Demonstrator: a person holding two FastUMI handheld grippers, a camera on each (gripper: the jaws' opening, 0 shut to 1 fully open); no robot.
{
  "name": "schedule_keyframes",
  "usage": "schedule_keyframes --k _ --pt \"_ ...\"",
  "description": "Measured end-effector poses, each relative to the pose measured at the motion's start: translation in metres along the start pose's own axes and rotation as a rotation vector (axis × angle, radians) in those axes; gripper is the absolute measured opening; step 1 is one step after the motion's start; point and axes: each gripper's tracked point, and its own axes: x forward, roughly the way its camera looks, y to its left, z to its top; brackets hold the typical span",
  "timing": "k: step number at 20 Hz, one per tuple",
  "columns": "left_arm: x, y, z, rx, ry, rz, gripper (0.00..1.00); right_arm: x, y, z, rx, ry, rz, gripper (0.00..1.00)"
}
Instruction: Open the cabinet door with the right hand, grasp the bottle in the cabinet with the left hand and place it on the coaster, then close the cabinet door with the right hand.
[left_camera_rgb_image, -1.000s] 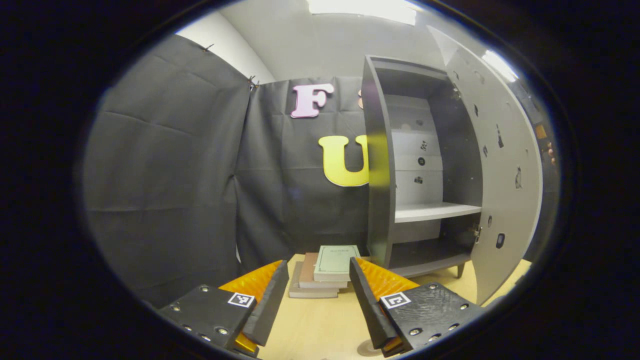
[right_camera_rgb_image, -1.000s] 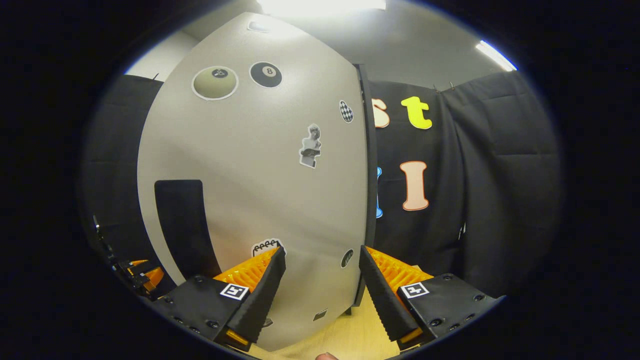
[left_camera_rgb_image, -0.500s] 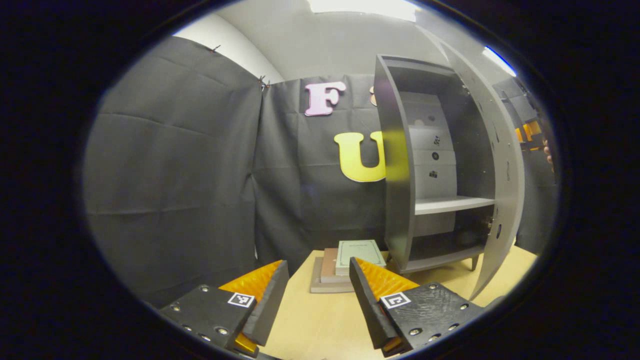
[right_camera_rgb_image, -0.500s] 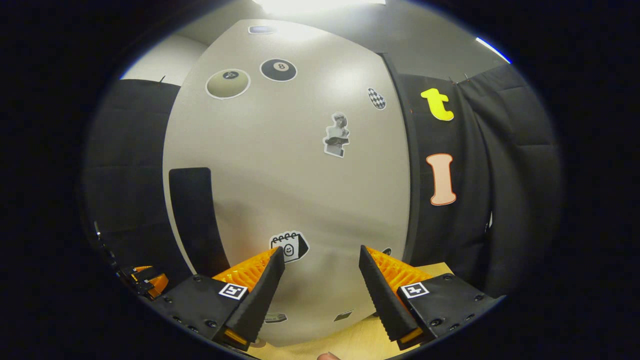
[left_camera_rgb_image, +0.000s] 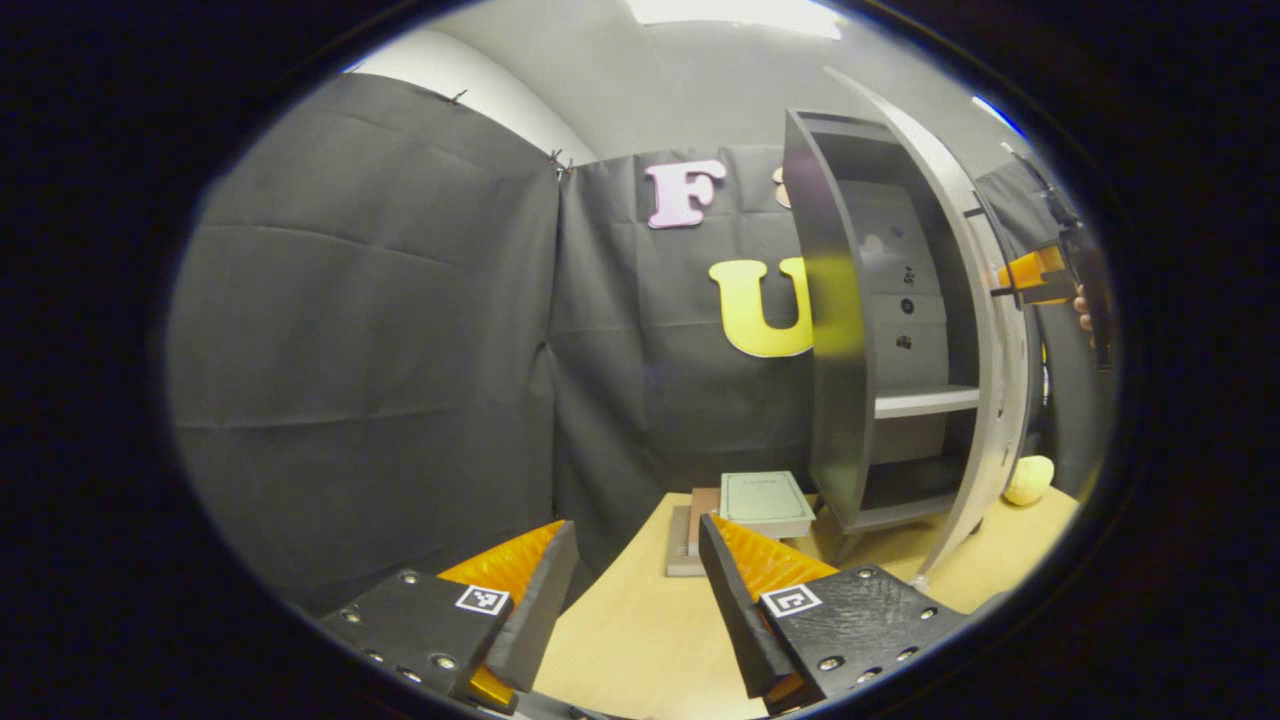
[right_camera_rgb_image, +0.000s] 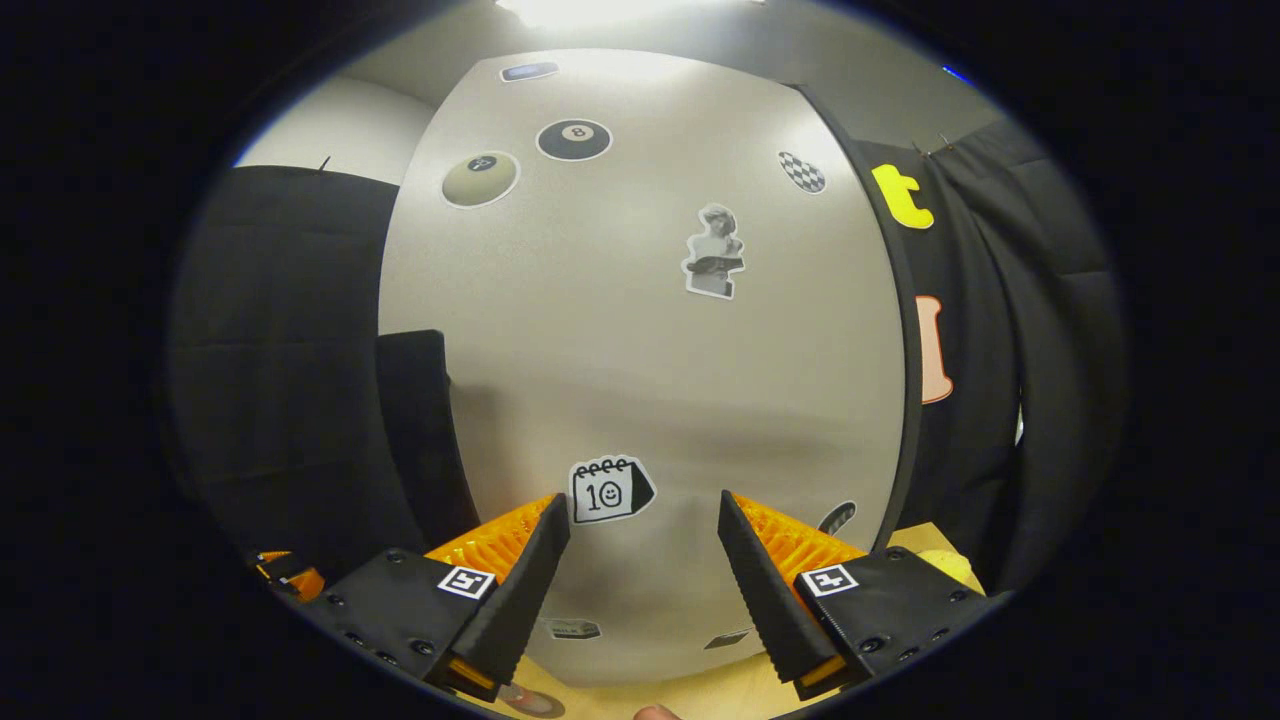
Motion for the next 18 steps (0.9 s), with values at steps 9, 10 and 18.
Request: schedule_keyframes --k 9,10,18 --pt "-0.011 0.027 -0.011 -0.018 0.023 0.061 0.76 0.04 0.002 -0.004 0.007 0.001 -0.007 0.96" --pt "-0.011 0.027 -0.011 -0.018 0.023 0.062 0.76 0.046 0.007 -0.007 -0.007 0.007 -0.001 0.96" --pt "-0.015 0.031 -0.022 -0.043 0.047 0.063 0.73 0.058 0.008 -0.011 -0.07 -0.049 -0.105 0.89"
